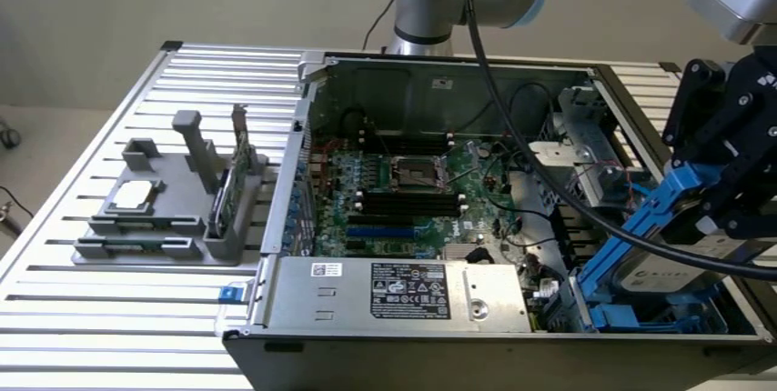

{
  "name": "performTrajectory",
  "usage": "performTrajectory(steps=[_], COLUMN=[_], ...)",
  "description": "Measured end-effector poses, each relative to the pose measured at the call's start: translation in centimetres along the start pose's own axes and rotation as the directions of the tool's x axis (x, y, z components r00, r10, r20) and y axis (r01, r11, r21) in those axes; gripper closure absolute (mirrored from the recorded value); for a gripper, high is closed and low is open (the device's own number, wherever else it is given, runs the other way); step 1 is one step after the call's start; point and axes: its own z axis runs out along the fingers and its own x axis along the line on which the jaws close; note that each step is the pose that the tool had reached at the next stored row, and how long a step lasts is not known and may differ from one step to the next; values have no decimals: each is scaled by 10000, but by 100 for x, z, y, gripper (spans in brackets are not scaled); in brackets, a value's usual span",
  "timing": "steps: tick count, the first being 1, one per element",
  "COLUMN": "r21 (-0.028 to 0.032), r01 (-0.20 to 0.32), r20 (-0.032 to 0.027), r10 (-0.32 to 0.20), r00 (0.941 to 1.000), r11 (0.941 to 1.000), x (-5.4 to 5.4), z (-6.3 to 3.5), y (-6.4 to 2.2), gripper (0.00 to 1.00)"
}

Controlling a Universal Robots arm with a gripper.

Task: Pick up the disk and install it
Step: 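Insert the disk into the insertion slot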

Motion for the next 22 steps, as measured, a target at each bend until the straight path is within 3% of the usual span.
performTrajectory(steps=[7, 12, 22], r21=[17, 98, 112], r01=[0, 1, 2], r20=[0, 0, -1], r10=[0, -1, -2], r00=[10000, 10000, 10000], r11=[10000, 10000, 9999], x=[-5, -6, -16], z=[10, 25, 70], y=[0, -1, 12], gripper=[67, 67, 67])
